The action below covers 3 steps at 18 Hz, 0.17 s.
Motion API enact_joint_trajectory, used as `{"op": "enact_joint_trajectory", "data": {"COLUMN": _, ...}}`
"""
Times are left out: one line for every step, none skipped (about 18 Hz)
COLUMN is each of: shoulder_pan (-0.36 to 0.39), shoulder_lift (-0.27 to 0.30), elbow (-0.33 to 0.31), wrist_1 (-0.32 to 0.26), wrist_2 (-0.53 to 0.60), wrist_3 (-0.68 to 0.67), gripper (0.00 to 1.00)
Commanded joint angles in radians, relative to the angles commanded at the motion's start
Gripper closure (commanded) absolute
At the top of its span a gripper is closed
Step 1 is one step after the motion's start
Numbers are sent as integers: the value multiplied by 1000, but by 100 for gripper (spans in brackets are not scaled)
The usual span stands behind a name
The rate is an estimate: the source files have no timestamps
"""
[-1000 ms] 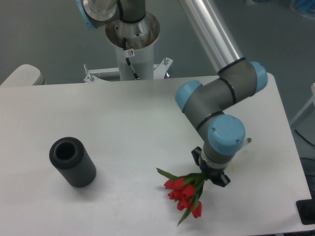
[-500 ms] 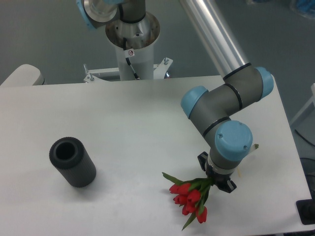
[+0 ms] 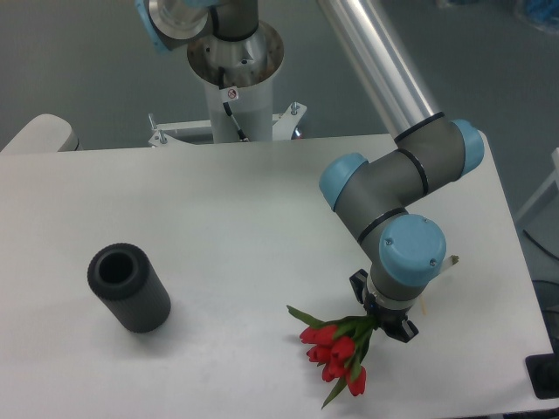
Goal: Pick up the flowers from the table
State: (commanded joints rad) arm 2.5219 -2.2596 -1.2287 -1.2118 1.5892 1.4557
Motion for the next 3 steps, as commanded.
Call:
{"op": "enact_joint_trajectory", "data": {"shoulder_pan": -2, "shoulder_lift": 0, "elbow": 0, "wrist_1": 0, "wrist_2": 0, "wrist_3": 0, "gripper": 100}}
{"op": "enact_joint_trajectory", "data": {"shoulder_pan": -2, "shoulder_lift": 0, "elbow": 0, "wrist_1": 0, "wrist_2": 0, "wrist_3": 0, "gripper": 100}}
{"op": "enact_joint_trajectory", "data": {"shoulder_pan": -2, "shoulder_lift": 0, "elbow": 0, "wrist_1": 2, "wrist_2": 0, "wrist_3": 0, "gripper": 100}}
